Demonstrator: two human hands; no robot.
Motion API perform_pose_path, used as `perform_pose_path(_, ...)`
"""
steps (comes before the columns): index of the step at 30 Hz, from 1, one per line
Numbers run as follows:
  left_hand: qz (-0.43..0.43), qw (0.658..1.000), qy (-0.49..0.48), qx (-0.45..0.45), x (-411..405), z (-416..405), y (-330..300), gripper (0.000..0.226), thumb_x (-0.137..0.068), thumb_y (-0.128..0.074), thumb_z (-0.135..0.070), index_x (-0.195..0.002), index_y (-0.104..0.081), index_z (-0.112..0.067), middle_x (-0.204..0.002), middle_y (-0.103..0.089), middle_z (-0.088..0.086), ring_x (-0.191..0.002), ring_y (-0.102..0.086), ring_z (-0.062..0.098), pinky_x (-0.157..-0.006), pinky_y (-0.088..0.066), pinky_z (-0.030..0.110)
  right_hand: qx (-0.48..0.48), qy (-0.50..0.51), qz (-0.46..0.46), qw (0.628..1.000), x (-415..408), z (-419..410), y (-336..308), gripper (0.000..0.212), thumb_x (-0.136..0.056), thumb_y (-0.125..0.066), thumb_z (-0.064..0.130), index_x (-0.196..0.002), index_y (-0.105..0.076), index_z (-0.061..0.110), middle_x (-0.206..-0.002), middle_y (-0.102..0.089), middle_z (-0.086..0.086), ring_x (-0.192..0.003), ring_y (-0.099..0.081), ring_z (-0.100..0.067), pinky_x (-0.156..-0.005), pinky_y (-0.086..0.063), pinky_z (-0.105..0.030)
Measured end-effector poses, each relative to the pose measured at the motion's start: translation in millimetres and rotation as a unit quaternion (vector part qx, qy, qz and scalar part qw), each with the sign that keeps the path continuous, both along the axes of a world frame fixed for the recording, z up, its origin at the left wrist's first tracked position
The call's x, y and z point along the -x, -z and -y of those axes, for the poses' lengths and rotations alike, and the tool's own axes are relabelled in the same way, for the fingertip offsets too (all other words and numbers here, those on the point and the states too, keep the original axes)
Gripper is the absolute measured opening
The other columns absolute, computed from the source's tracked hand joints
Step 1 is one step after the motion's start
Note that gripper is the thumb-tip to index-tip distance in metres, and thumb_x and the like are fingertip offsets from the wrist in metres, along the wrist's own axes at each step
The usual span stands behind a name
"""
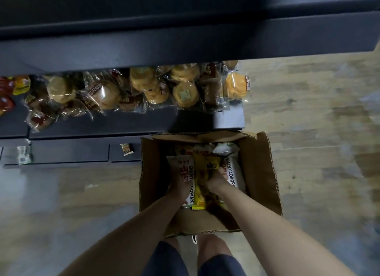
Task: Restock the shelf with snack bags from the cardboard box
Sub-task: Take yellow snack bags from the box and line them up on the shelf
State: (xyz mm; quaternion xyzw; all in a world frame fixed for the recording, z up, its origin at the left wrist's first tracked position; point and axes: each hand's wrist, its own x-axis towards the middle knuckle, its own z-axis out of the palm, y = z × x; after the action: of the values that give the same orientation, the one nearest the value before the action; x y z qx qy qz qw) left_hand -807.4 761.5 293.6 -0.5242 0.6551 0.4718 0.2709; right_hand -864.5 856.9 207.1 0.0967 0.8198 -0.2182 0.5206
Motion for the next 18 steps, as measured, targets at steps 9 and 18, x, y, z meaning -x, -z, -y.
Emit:
perform_pose_path(9,-0.073,0.997,0.011,-0.011,11.0,2.8,-4.2,0.047,-0.090,-0.059,-0.010,-0.134,-0.043,-0.001,-0.128,-0.057,0.016,-0.108,-0.057,0.024,-0.061,-0.042,0.013,0.055,0.197,-0.045,0.978,23.2,-16.4,-45.8,0.042,-0.071,-0.073,0.028,-0.100,-0.057,0.002,-0.091,-0.063,-0.010,-0.088,-0.061,-0.024,-0.077,-0.048,-0.032)
perform_pose_path(18,-0.089,0.996,-0.005,0.002,18.8,0.8,-5.3,0.040,-0.098,-0.044,-0.014,-0.135,-0.040,0.001,-0.135,-0.048,0.013,-0.124,-0.048,0.030,-0.065,-0.042,0.010,0.200,0.179,-0.056,0.962,13.7,-21.5,-82.1,0.032,-0.078,-0.068,0.023,-0.107,-0.058,0.014,-0.097,-0.066,-0.005,-0.085,-0.064,-0.015,-0.077,-0.055,-0.034)
